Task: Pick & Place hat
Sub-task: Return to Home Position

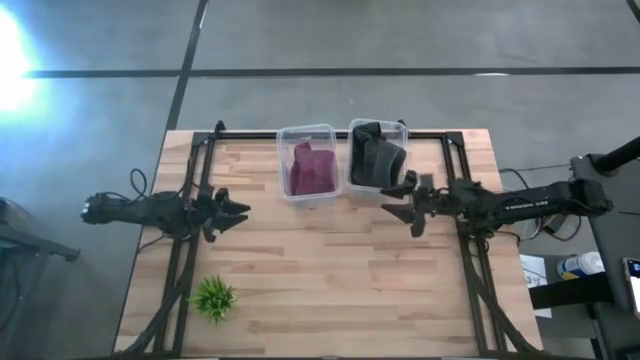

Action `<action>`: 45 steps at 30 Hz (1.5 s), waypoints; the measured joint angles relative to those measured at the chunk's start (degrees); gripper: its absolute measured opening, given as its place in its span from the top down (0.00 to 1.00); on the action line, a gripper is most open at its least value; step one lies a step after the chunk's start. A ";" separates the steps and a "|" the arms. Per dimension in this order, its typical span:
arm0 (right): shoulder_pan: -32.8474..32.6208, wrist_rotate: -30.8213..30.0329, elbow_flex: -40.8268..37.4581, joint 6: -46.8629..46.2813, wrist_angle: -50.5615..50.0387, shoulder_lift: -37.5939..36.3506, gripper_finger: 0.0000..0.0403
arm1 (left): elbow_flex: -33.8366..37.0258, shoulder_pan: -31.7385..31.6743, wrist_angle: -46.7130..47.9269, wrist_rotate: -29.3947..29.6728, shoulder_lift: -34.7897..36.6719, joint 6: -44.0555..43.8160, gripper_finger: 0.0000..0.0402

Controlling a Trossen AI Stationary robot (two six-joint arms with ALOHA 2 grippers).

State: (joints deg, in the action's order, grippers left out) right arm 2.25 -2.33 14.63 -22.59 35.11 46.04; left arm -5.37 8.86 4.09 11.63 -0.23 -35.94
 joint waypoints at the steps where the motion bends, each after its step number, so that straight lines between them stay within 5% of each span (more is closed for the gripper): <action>1: 0.01 -0.02 -1.10 0.24 -0.04 -2.37 0.41 | 0.00 0.00 -0.01 0.01 -0.02 -0.01 0.53; 8: -0.10 -0.28 -6.74 2.65 -5.12 -15.30 0.41 | 0.00 0.00 0.25 0.02 -0.06 -0.06 0.53; 18: -0.08 -0.80 -14.12 0.40 -7.77 -23.66 0.41 | 0.02 0.00 0.25 0.03 -0.06 -0.09 0.53; 45: -0.10 -2.25 -14.12 3.12 -8.37 -24.46 0.41 | 0.15 -1.80 2.38 -1.72 0.22 2.53 0.53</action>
State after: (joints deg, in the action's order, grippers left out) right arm 2.15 -4.58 0.51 -19.46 26.74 21.58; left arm -5.21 7.07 6.47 9.91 -0.01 -33.41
